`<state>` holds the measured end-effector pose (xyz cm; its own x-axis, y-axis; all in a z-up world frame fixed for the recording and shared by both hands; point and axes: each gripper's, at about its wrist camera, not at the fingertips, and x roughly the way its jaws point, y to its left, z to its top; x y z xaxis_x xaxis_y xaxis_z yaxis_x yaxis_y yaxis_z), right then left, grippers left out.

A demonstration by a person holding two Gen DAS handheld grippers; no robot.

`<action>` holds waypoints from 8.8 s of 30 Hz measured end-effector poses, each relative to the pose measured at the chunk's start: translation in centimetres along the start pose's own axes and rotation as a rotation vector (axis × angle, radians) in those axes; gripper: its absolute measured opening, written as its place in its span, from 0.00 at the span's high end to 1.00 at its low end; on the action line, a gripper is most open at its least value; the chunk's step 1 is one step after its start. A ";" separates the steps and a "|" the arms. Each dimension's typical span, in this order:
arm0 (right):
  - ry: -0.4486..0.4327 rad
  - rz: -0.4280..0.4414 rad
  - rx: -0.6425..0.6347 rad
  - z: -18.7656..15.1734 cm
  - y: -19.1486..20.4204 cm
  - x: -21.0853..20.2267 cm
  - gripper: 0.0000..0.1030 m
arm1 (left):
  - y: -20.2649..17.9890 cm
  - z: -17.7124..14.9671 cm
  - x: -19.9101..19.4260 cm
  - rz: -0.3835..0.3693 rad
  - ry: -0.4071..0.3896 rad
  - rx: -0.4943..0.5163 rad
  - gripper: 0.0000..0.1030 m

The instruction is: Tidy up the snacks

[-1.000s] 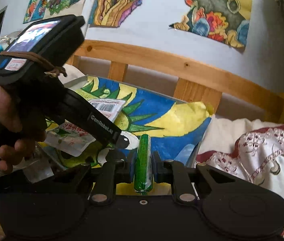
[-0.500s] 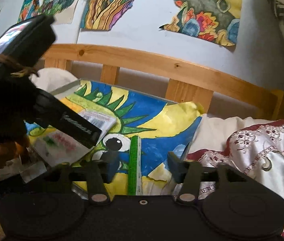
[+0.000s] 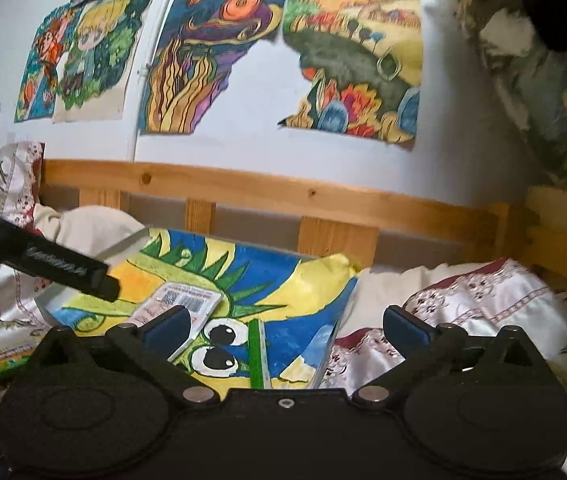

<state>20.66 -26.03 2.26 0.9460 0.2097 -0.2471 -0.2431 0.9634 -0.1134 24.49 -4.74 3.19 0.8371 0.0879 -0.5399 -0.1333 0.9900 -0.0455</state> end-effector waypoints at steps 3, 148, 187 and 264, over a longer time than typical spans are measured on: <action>-0.014 -0.013 0.007 0.6 0.2 -1.4 0.01 | 0.9 -0.4 -1.8 0.003 -0.019 -0.028 0.01; 0.450 0.376 0.006 -3.7 6.1 -4.3 0.01 | 1.1 -14.6 -11.5 -0.174 0.186 0.349 0.00; 0.484 0.193 0.334 -2.9 -0.6 -4.8 0.01 | -2.0 -12.2 -8.1 -0.363 0.203 0.508 0.02; 0.568 0.208 0.018 -4.3 3.2 -4.7 0.37 | 2.4 -11.2 -5.2 -0.436 0.521 -0.062 0.50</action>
<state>14.56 -24.68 -1.08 0.6151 0.2764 -0.7384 -0.4021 0.9156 0.0077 13.87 -4.03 -3.49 0.4586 -0.3972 -0.7949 0.1146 0.9135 -0.3904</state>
